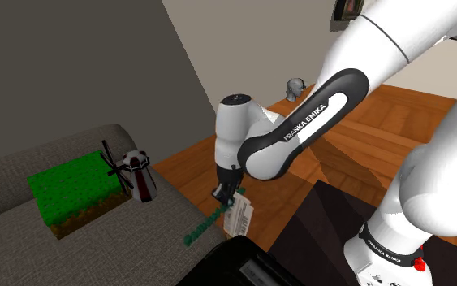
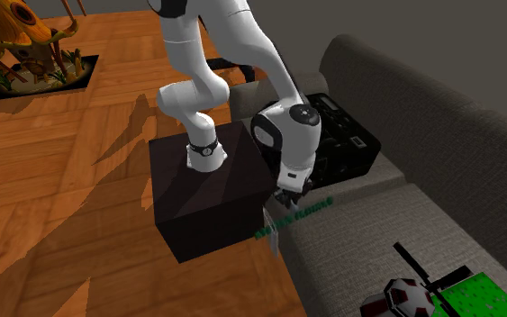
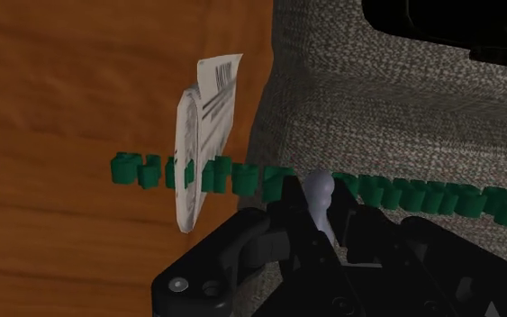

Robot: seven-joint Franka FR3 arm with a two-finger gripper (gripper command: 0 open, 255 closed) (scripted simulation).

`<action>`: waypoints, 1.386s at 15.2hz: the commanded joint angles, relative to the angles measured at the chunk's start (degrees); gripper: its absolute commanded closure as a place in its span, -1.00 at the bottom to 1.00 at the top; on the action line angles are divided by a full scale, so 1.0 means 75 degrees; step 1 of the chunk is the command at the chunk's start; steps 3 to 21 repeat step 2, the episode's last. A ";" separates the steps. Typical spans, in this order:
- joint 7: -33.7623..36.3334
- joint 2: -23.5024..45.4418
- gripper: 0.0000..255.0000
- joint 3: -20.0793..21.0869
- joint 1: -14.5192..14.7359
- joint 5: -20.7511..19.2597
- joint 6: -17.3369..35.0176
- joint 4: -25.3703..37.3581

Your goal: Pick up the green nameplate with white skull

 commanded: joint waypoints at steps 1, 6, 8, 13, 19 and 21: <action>-0.0075 -0.0122 1.00 -0.0011 0.0002 0.0084 -0.0137 0.0019; -0.0076 -0.0122 1.00 -0.0012 0.0002 0.0084 -0.0137 0.0019; -0.0076 -0.0122 1.00 -0.0012 0.0002 0.0084 -0.0137 0.0019; -0.0076 -0.0122 1.00 -0.0012 0.0002 0.0084 -0.0137 0.0019; -0.0076 -0.0122 1.00 -0.0012 0.0002 0.0084 -0.0137 0.0019; -0.0076 -0.0122 1.00 -0.0012 0.0002 0.0084 -0.0137 0.0019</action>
